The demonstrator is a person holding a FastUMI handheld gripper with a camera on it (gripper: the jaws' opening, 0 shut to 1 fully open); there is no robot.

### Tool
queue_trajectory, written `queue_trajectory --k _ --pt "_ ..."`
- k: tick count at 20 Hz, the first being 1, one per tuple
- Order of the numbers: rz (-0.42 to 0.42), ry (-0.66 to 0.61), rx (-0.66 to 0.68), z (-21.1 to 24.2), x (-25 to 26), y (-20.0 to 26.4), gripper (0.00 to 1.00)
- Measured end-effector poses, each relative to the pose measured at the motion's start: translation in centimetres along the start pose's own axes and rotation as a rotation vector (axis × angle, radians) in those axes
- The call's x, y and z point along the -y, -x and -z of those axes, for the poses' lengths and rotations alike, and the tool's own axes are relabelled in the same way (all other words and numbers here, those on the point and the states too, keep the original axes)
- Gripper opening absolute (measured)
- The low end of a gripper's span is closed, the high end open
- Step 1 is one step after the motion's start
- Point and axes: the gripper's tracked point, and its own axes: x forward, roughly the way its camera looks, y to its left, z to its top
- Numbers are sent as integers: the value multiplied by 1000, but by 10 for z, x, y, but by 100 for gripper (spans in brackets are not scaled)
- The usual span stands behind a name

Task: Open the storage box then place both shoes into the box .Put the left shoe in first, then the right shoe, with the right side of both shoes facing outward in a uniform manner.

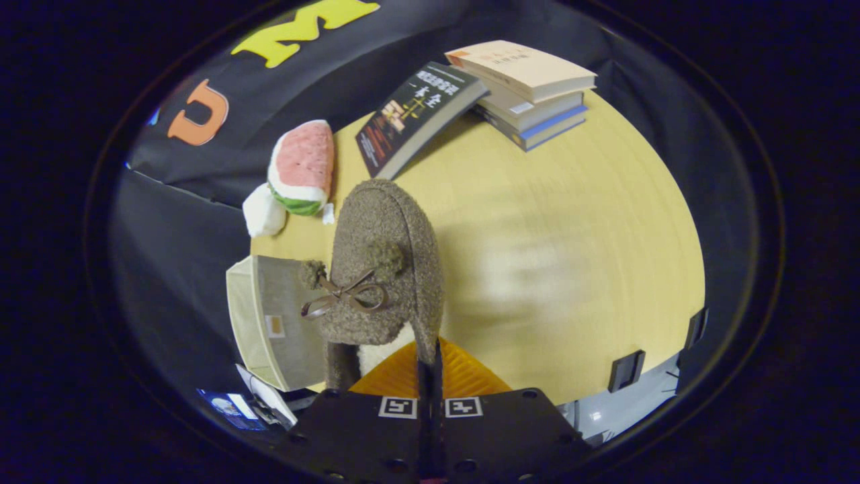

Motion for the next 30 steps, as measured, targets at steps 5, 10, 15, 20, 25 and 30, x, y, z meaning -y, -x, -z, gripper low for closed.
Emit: queue_trajectory --k 5,10,15,20,25,30 --pt "-61 100 7 9 -103 13 1" --pt "-83 196 -26 33 -191 -2 1" --pt "-74 222 -82 66 -251 -42 1" --pt "60 175 -106 84 -260 -98 1" --pt "200 114 -72 82 -249 -133 1" --pt "350 110 -3 76 -241 -138 1"
